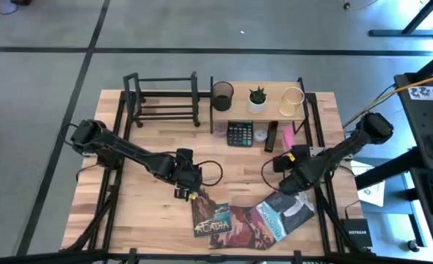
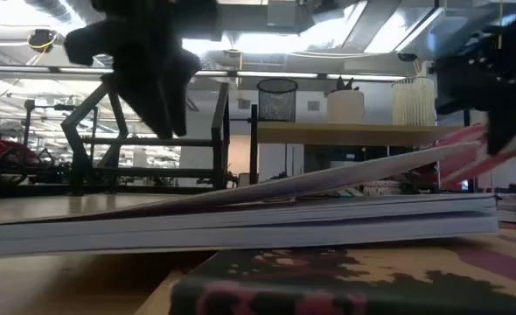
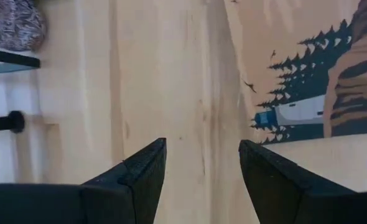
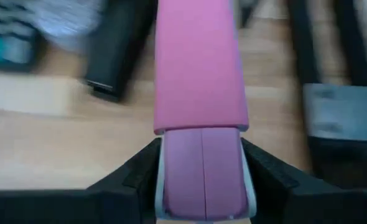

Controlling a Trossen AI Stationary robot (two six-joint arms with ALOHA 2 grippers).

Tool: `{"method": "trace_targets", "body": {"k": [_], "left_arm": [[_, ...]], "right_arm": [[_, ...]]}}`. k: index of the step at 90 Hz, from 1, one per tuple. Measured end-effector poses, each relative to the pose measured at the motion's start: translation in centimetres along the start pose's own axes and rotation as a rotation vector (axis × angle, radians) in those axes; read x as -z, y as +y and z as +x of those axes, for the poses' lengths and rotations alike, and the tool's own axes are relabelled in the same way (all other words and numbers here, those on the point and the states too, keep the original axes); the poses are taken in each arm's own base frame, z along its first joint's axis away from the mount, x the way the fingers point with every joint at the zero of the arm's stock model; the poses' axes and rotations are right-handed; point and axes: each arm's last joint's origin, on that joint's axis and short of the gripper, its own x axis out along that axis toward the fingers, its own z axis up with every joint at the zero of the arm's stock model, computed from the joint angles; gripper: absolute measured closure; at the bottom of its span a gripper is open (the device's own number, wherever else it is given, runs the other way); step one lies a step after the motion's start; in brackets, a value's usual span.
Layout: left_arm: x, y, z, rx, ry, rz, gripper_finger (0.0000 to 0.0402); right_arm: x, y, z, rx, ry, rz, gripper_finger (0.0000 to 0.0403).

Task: Stock shelves
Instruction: Put the pink stapler under the shelf

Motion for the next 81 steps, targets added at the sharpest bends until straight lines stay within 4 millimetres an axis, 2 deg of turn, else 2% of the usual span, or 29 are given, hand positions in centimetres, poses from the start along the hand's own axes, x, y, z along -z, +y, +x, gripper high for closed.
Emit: {"method": "trace_targets", "body": {"k": [38,68,81], "left_arm": [[0.4,-1.2,0.2,0.014,-0.027,0.026,0.0215],[0.1,-1.3,0.2,0.014,-0.061,0.029,0.0215],[0.1,-1.3,0.1,0.015,-0.061,0.021,0.0215]], "right_arm": [[-1.9,0.2,3.9,0.12,0.007,0.062,0.0253],[-2.8,0.1,8.1,0.081,0.001,0.119,0.0253],[-3.3,-0.3,9.0,0.108,0.0,0.088,0.02]]}}
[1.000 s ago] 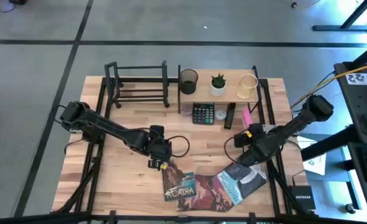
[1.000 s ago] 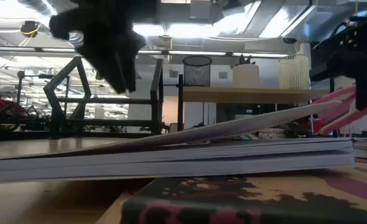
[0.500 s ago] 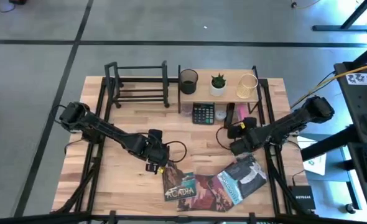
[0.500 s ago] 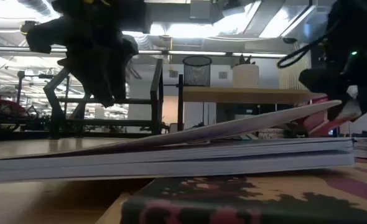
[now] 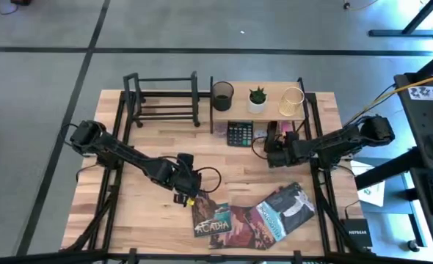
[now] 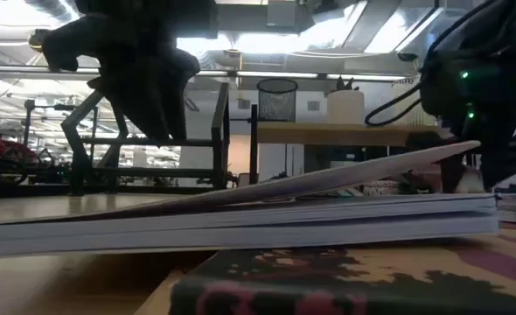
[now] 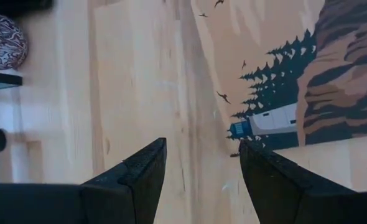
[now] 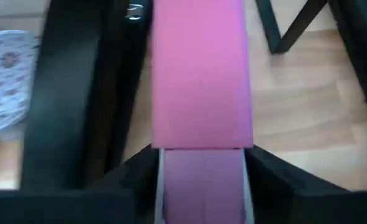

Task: Stock shelves
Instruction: Put the pink stapler under the shelf, then put the brown book on the book shelf

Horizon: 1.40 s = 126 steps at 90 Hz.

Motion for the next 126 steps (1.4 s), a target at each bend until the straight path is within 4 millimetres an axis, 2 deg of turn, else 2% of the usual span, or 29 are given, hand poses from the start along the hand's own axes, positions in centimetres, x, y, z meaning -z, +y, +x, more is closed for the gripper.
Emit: {"method": "trace_targets", "body": {"k": [15,34,48,63,75,86,97,114,126], "left_arm": [[-0.1,0.0,0.0,0.002,-0.011,-0.007,0.0215],[-0.1,0.0,0.0,0.006,-0.008,-0.054,0.0215],[0.1,-0.2,0.0,0.077,0.021,-0.118,0.0215],[0.3,-0.4,-0.1,0.083,0.043,-0.241,0.0215],[0.4,-1.2,-0.4,0.091,0.043,-0.307,0.0215],[1.0,-2.2,-0.9,0.089,0.073,-0.376,0.0215],[1.8,-3.7,-1.7,0.088,0.112,-0.517,0.0215],[2.1,-7.5,-3.1,0.236,0.096,-0.81,0.0215],[2.9,-10.1,-2.6,0.365,0.02,-1.023,0.0215]], "right_arm": [[-0.2,0.1,0.1,0.003,0.002,-0.073,0.0152],[-0.6,1.0,-1.0,-0.004,0.048,-0.179,0.0129],[-1.3,2.1,-3.2,-0.002,0.098,-0.264,0.0129],[-2.1,2.0,-6.4,0.07,0.088,-0.38,0.0129],[-1.9,2.1,-8.5,0.043,0.055,-0.455,0.0129],[-0.5,2.2,-9.8,-0.065,0.027,-0.531,0.0128],[1.7,2.9,-11.2,-0.275,0.022,-0.571,0.0128],[5.5,5.9,-13.7,-0.739,0.04,-0.554,0.0128],[7.6,8.3,-13.0,-0.908,0.074,-0.616,0.0129]]}}
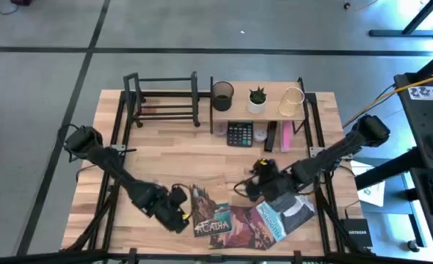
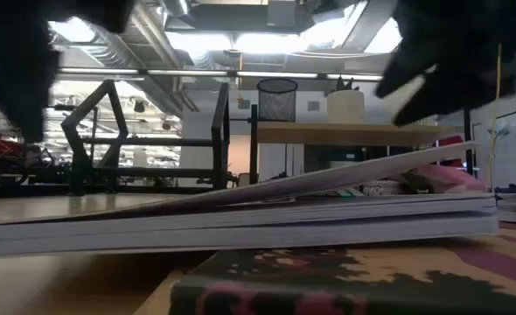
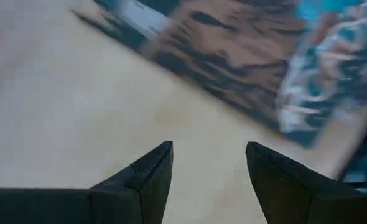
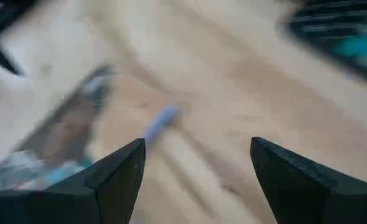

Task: Stock shelves
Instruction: Put the brown book on the book shelf

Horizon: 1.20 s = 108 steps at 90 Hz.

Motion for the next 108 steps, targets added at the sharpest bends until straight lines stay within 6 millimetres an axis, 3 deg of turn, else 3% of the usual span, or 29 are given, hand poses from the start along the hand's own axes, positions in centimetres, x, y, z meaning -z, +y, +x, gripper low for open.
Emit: {"method": "trace_targets", "body": {"k": [25,43,74,108], "left_arm": [[2.3,2.1,3.6,0.285,-0.103,-0.45,0.0235],[2.9,2.9,4.5,0.276,-0.118,-0.658,0.0241],[2.5,3.0,6.9,0.313,-0.154,-0.743,0.022],[0.9,3.2,7.4,0.323,-0.269,-0.749,0.0212]], "right_arm": [[0.9,-0.4,5.6,-0.057,0.131,-0.074,0.0163],[1.6,-0.9,7.7,-0.095,0.231,-0.113,0.0182],[1.7,-0.6,9.2,-0.212,0.243,-0.126,0.0185],[0.9,-0.8,9.8,-0.251,0.235,-0.107,0.0185]]}}
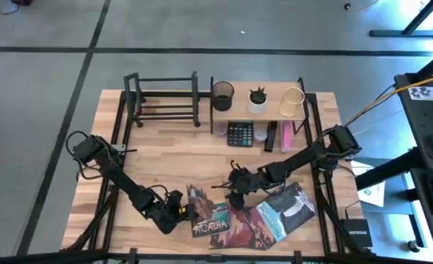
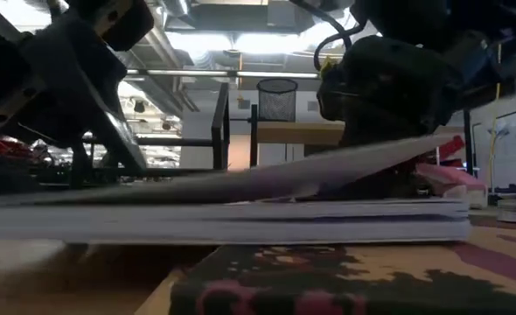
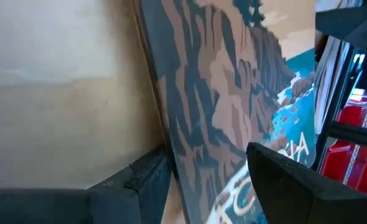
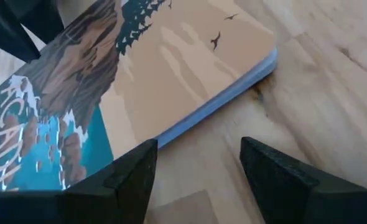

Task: Stock shelves
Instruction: Put the brown book on the book shelf

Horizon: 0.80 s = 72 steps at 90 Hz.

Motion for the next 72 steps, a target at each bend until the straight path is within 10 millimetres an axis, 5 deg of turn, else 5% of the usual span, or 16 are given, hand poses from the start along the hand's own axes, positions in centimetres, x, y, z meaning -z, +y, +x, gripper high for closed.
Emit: {"method": "trace_targets", "body": {"k": [24,52,72], "left_arm": [[-0.5,0.2,0.5,0.061,-0.155,0.074,0.0226],[-0.1,0.2,-0.1,0.057,-0.145,0.171,0.0382],[-0.1,0.4,-1.4,0.006,-0.141,0.288,0.0389]], "right_arm": [[-0.1,0.1,0.0,-0.01,-0.007,-0.018,0.0185],[-0.1,0.0,0.0,0.029,-0.03,-0.027,0.0185],[0.0,-0.2,0.0,0.063,-0.038,-0.053,0.0185]]}}
